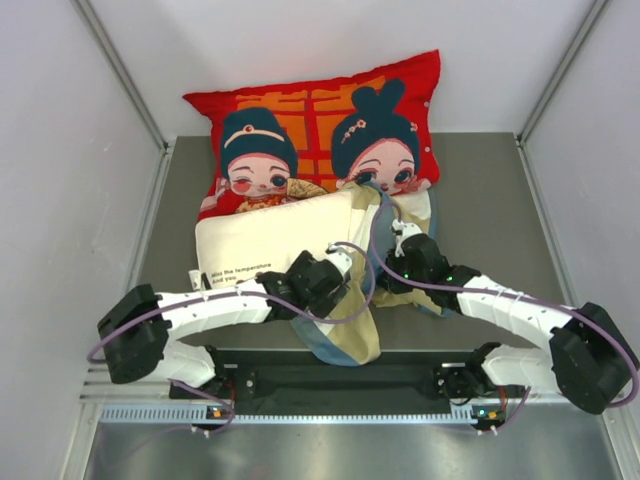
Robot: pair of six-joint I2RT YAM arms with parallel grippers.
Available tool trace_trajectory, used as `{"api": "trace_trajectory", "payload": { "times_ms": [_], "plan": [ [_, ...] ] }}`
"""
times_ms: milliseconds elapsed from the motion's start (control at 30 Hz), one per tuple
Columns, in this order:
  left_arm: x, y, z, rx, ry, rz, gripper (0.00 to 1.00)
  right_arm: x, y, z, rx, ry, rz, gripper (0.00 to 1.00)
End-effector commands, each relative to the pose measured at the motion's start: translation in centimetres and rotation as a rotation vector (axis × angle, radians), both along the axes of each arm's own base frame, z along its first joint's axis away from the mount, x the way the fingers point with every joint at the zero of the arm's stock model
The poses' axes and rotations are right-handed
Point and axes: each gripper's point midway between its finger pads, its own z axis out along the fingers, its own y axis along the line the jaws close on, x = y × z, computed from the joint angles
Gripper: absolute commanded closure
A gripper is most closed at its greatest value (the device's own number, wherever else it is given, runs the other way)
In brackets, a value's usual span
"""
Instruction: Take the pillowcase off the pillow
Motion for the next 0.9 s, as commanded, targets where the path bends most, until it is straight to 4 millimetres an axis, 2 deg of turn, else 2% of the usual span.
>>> {"api": "trace_trajectory", "payload": {
  "times_ms": [0,33,67,133,167,300,600,633,733,833,867],
  "plan": [
    [1.2,-0.5,0.5,0.003,-0.044,0.048,0.11,2.6,2.2,5.5,0.115,-0.156,-0.005,0.91],
    [1.4,-0.5,0.3,0.019,-0.046,0.056,0.28,2.6,2.2,5.5,0.113,-0.155,-0.007,0.93],
    [1.7,-0.1,0.3,0.042,-0.057,0.078,0.53,2.9,1.9,5.6,0.106,-0.168,-0.025,0.94],
    [2.1,0.0,0.0,0.075,-0.062,0.094,0.78,2.9,1.6,5.7,0.101,-0.173,-0.037,1.0],
    [2.2,0.4,0.0,0.099,-0.068,0.11,1.0,2.9,1.2,5.5,0.085,-0.171,-0.048,1.0],
    [2.8,0.7,0.6,0.118,-0.092,0.139,1.0,3.0,-0.1,5.3,0.045,-0.173,-0.078,1.0],
    [4.3,1.7,4.5,0.043,-0.136,0.189,1.0,4.8,-6.3,6.8,0.007,-0.207,-0.213,1.0],
    [4.3,1.9,4.8,0.05,-0.14,0.188,1.0,5.0,-7.4,7.0,-0.002,-0.21,-0.24,1.0],
    [4.5,2.2,5.2,0.054,-0.137,0.189,1.0,5.2,-8.9,7.2,-0.01,-0.213,-0.256,1.0],
    [4.2,2.0,5.1,0.052,-0.119,0.169,1.0,5.3,-9.2,7.2,-0.008,-0.212,-0.26,1.0],
    [4.0,1.7,4.9,0.045,-0.106,0.157,1.0,5.1,-8.5,7.2,0.014,-0.201,-0.228,1.0]
  ]
}}
